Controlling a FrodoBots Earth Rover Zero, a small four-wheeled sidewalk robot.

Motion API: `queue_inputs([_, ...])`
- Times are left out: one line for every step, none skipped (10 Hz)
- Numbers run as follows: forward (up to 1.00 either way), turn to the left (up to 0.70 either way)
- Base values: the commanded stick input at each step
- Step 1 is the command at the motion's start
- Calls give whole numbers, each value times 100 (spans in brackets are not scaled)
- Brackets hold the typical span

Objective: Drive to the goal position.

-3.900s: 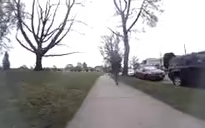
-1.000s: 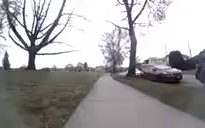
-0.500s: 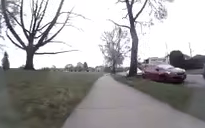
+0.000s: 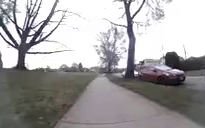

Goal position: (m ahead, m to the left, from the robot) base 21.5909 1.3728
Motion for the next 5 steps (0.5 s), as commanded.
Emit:
queue_inputs([100,0])
queue_inputs([100,0])
queue_inputs([100,0])
queue_inputs([100,0])
queue_inputs([100,0])
